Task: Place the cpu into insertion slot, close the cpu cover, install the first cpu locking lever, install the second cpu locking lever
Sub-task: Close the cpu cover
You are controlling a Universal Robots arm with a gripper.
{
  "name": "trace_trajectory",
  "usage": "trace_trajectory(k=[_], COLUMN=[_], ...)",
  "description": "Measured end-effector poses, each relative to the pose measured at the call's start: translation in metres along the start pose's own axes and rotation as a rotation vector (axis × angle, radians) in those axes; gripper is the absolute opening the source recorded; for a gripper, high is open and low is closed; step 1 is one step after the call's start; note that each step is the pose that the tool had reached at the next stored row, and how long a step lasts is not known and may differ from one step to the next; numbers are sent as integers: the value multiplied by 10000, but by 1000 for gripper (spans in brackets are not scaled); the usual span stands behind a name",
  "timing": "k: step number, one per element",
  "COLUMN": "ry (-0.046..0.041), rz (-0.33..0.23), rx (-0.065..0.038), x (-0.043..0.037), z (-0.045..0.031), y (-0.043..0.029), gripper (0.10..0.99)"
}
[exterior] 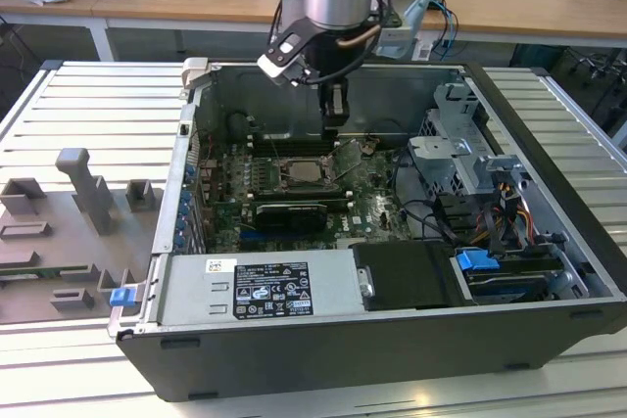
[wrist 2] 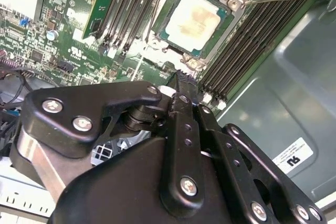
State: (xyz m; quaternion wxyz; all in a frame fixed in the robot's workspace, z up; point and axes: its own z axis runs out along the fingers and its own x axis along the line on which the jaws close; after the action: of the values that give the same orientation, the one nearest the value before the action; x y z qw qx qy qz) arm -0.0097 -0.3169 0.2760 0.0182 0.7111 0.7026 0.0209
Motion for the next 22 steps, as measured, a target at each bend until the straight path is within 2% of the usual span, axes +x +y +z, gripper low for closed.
trace_trajectory(k=[8,19,20,22], ry=[-13,-31,-34,-49], rz=[-1,-2,0,-4], rx=[0,0,-1,0], x=[1,3,3,5], z=[10,19,24,64], y=[109,212,251,375], gripper=[106,106,106,106])
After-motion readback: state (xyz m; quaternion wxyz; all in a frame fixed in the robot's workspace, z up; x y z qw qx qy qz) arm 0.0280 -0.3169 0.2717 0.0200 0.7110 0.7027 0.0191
